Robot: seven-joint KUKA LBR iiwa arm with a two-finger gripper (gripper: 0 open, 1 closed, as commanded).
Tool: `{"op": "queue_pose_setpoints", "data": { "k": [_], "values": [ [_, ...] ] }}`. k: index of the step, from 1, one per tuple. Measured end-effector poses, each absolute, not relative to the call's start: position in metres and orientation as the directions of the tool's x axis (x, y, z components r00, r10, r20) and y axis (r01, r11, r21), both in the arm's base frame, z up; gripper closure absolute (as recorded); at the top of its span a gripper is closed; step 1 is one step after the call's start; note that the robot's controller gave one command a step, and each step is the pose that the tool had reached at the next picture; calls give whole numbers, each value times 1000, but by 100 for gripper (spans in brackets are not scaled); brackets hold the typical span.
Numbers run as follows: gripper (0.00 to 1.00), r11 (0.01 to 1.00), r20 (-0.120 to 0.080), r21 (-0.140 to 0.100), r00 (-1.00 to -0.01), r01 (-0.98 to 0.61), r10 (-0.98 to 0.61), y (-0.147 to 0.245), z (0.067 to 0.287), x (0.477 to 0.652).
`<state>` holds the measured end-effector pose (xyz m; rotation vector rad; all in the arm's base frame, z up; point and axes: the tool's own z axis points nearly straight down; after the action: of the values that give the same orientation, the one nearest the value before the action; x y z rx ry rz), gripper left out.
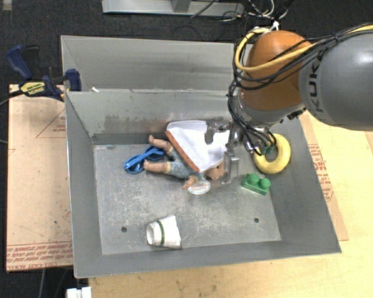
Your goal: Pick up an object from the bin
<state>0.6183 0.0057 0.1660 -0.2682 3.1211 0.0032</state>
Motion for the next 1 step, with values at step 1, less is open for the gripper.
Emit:
{"op": "queue_pose_setpoints", "data": {
  "k": [1],
  "values": [
    [0,956,-5,1,-956,-294,-294,4,151,619]
  ]
}}
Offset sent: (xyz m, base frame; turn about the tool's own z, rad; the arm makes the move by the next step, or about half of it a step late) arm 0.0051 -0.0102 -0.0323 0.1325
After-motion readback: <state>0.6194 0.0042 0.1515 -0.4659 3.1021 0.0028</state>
